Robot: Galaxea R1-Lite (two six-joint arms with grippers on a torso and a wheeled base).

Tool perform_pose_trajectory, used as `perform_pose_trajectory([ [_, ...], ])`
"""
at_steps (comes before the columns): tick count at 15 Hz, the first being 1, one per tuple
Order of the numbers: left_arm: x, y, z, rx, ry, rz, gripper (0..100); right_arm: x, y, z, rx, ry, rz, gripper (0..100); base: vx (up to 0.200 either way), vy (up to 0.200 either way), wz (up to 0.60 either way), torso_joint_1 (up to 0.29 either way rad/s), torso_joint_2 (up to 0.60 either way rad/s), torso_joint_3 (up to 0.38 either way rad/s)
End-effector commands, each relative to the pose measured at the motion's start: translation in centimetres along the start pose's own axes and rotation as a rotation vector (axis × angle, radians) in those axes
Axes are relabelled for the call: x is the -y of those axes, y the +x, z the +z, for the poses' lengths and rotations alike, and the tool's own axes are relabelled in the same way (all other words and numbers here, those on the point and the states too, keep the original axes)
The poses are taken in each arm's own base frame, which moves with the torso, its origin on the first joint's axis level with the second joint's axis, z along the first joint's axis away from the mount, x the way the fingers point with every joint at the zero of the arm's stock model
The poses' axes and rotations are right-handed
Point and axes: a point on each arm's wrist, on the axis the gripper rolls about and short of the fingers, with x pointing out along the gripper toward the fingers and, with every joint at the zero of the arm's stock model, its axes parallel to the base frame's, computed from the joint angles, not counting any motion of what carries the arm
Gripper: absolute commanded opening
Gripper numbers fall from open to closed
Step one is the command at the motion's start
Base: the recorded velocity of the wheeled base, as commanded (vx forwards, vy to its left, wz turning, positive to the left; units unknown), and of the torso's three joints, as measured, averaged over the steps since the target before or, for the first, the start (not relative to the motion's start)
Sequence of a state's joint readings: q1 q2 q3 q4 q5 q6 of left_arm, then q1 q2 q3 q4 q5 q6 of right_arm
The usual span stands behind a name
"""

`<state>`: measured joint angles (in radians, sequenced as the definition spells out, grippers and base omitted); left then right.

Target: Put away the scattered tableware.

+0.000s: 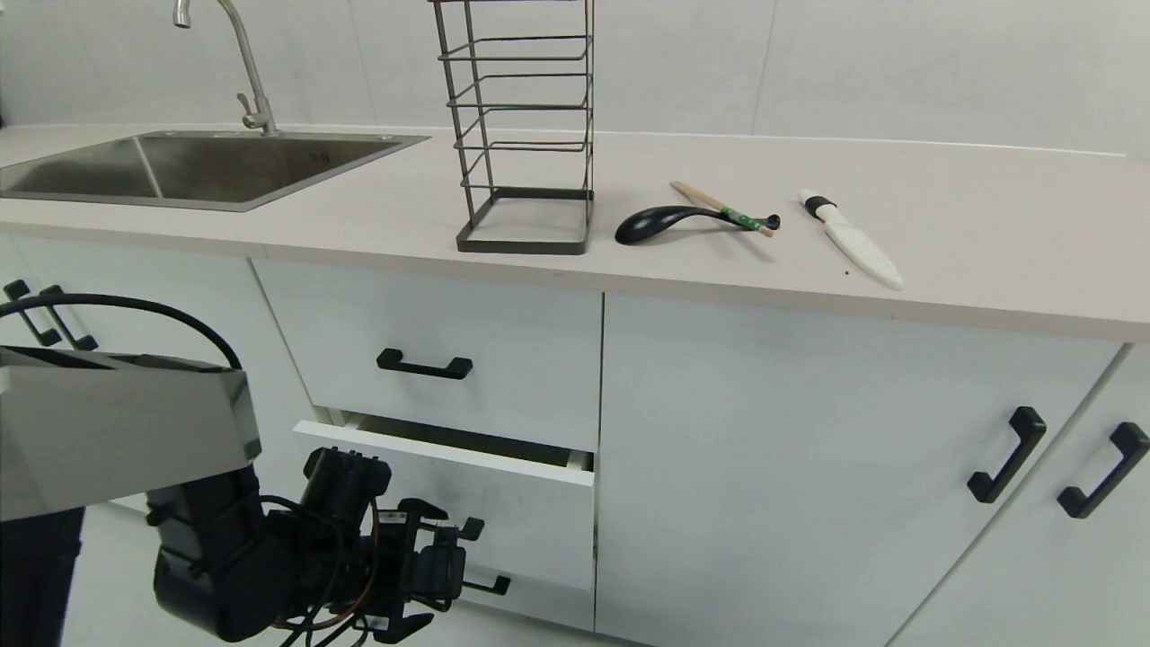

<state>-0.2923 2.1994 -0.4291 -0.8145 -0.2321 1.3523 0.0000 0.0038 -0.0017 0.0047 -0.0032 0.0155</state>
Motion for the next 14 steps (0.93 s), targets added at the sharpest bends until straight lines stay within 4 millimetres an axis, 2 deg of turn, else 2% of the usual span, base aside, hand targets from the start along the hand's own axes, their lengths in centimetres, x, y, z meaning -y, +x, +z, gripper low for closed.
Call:
perform_pose_trajectory([
  [1, 0.4, -3.6, 0.9, 0.017, -0.013, 0.051, 100, 0.0, 0.0, 0.0, -0.001, 0.000, 0.000, 0, 0.000, 0.000, 0.00, 0.000, 0.00, 0.000],
  [3, 0.7, -5.3, 1.6, 0.039, -0.014, 0.078, 100, 0.0, 0.0, 0.0, -0.002, 0.000, 0.000, 0, 0.000, 0.000, 0.00, 0.000, 0.00, 0.000],
  [5, 0.1, -7.1, 2.8, 0.087, 0.000, 0.145, 100, 0.0, 0.0, 0.0, -0.001, 0.000, 0.000, 0, 0.000, 0.000, 0.00, 0.000, 0.00, 0.000],
  [8, -0.5, -8.3, 4.3, 0.146, -0.053, 0.198, 100, 0.0, 0.0, 0.0, -0.001, 0.000, 0.000, 0, 0.000, 0.000, 0.00, 0.000, 0.00, 0.000],
  [11, -1.7, -8.8, 5.6, 0.198, -0.079, 0.246, 100, 0.0, 0.0, 0.0, -0.001, 0.000, 0.002, 0, 0.000, 0.000, 0.00, 0.000, 0.00, 0.000],
  [14, -3.3, -8.0, 6.0, 0.210, -0.075, 0.270, 100, 0.0, 0.0, 0.0, -0.001, 0.000, 0.000, 0, 0.000, 0.000, 0.00, 0.000, 0.00, 0.000],
])
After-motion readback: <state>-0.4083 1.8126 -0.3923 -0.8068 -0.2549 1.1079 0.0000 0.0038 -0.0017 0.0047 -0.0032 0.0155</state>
